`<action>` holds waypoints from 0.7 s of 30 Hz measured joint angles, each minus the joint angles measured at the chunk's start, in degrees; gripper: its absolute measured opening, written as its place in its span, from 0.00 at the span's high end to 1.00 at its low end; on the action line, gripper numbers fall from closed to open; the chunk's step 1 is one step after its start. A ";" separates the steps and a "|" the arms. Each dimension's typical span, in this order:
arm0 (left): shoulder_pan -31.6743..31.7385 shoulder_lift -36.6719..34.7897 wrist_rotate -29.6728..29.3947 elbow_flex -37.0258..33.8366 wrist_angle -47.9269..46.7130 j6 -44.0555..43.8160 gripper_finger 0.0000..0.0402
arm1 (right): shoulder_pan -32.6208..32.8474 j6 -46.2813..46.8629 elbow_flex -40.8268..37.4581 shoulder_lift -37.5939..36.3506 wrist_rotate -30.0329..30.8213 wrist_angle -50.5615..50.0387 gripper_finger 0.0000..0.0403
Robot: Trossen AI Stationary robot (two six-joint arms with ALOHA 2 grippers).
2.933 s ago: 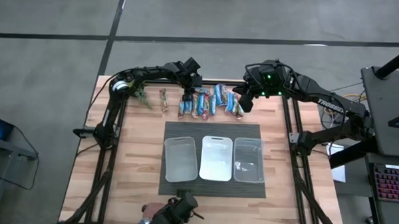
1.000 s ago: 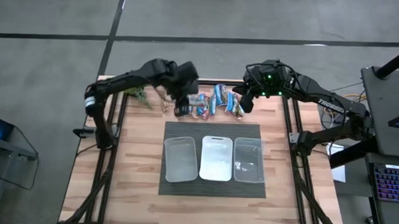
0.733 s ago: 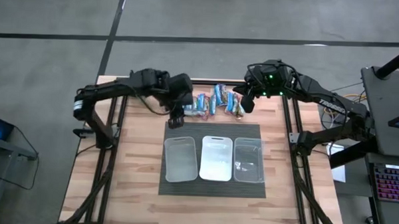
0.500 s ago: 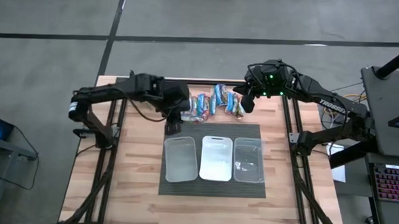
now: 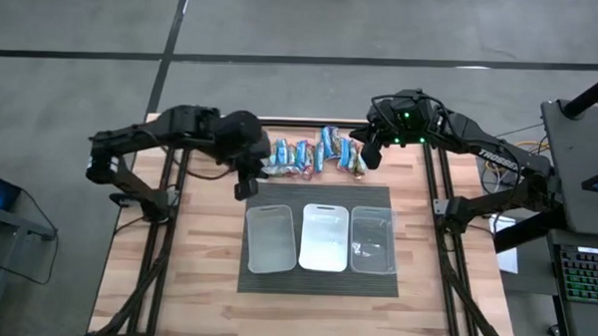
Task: Pick and place Granola Bars by type
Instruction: Put the red granola bar into the gray bin
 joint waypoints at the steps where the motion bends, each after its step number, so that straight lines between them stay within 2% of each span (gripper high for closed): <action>1: -0.14 -0.58 0.12 0.00 -0.02 -0.46 0.92 | 0.00 -0.11 0.00 0.00 -0.01 -0.02 0.98; 11: -3.04 -3.88 2.62 -0.07 -0.33 -5.03 0.92 | 0.00 -0.65 0.00 0.00 0.01 -0.02 0.98; 21: -7.92 -0.65 3.91 -0.24 -2.17 -8.20 0.92 | 0.00 -0.64 0.00 0.00 0.03 -0.01 0.98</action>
